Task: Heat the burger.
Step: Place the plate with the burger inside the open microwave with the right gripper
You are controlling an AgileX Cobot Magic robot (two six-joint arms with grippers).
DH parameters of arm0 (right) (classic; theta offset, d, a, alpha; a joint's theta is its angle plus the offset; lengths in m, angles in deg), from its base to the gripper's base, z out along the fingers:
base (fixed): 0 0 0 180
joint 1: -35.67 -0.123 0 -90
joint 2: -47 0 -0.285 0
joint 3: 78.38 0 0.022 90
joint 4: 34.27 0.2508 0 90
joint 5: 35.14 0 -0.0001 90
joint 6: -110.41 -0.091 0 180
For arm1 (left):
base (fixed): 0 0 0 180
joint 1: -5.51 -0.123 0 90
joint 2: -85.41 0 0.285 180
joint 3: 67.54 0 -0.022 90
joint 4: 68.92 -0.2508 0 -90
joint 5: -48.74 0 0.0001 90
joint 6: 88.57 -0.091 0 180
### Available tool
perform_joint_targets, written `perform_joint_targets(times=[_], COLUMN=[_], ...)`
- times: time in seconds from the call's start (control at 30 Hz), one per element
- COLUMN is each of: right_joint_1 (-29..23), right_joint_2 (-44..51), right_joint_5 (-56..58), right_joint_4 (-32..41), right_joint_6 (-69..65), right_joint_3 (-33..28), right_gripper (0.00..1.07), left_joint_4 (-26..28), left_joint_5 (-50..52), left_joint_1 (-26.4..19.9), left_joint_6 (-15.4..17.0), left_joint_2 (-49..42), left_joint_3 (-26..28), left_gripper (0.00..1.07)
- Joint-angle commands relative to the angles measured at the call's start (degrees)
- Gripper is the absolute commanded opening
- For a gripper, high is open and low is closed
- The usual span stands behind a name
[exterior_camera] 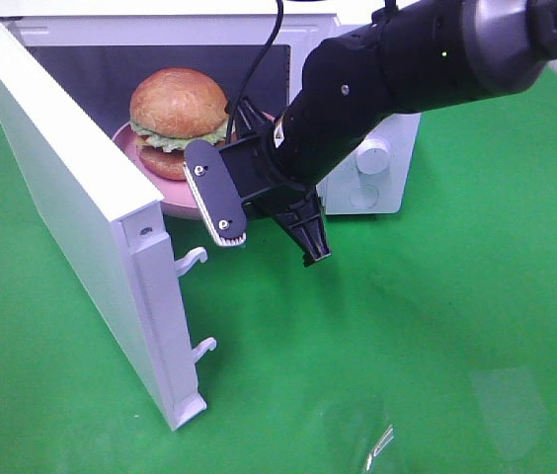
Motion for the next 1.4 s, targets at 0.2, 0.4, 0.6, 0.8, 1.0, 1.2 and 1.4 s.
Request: perform_joint_targets(times=[0.2,0.4,0.6,0.8,1.0,1.2,1.4], right_joint_1=[0.7,0.7,0.7,0.7,0.7,0.7,0.7], right_joint_2=[-2.6,-5.0,-9.0,-12.6,-15.3,-17.6,-20.8], right_joint_5=[-3.5,-3.4,-1.1,1.3,2.6,3.2,4.9], right_joint_4=[-6.4,-7.9,-7.8,-7.8,-7.8,-7.8,-7.8], right_joint_6=[-7.5,-10.7,-12.6,-13.0,-13.2,-13.3,-13.6], right_joint_3=[5.1,8.1,14.4,19.7,23.4,27.1,31.9], right_gripper=[0.0,0.0,0.0,0.0,0.0,0.0,0.01], left_joint_4=[0.4,0.4,0.4,0.4,0.4,0.4,0.4], left_joint_5=[0.5,0.5,0.5,0.5,0.5,0.5,0.5], left_joint_1=[-0.1,-0.1,-0.1,-0.1,-0.1,-0.1,-0.1], left_joint_6=[0.2,0.2,0.2,0.2,0.2,0.2,0.2], left_joint_2=[-1.1,-1.1,-1.1,-1.1,-1.1,-1.1,-1.1], left_joint_3=[-0.2,-0.2,-0.2,-0.2,-0.2,-0.2,-0.2], left_gripper=[0.98,0.98,0.98,0.98,0.98,0.98,0.98])
